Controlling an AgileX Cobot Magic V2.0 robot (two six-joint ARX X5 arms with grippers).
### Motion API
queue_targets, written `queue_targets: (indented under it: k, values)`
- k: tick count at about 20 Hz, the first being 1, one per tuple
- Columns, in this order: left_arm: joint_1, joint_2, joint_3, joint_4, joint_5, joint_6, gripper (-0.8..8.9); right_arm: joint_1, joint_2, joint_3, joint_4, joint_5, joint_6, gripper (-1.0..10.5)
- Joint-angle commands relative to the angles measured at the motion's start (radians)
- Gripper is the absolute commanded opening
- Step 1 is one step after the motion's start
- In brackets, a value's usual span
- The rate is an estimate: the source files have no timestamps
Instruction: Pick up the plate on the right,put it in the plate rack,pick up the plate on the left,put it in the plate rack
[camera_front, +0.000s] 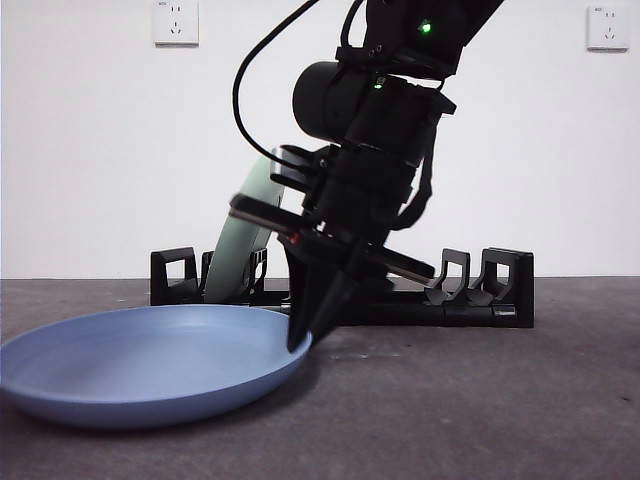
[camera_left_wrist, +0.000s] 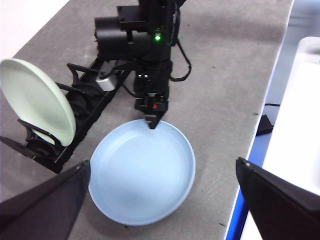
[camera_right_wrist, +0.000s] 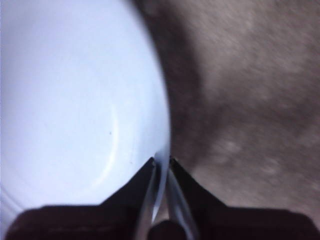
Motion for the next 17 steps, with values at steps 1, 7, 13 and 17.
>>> queue_targets:
  k: [1, 7, 13, 17]
  values:
    - [-0.019, 0.004, 0.002, -0.002, 0.001, 0.031, 4.92, 0.006, 0.013, -0.008, -0.016, -0.020, -0.004, -0.1]
    - [-0.069, 0.016, 0.002, -0.018, -0.003, 0.068, 4.92, -0.001, -0.080, -0.006, -0.085, -0.017, -0.037, -0.1]
    - [-0.201, 0.084, 0.002, -0.003, -0.024, 0.148, 4.93, -0.069, -0.349, 0.015, -0.278, 0.007, -0.099, -0.1]
    - [-0.336, 0.169, 0.002, 0.059, -0.161, 0.224, 4.94, -0.202, -0.489, 0.031, -0.481, 0.009, -0.171, -0.1]
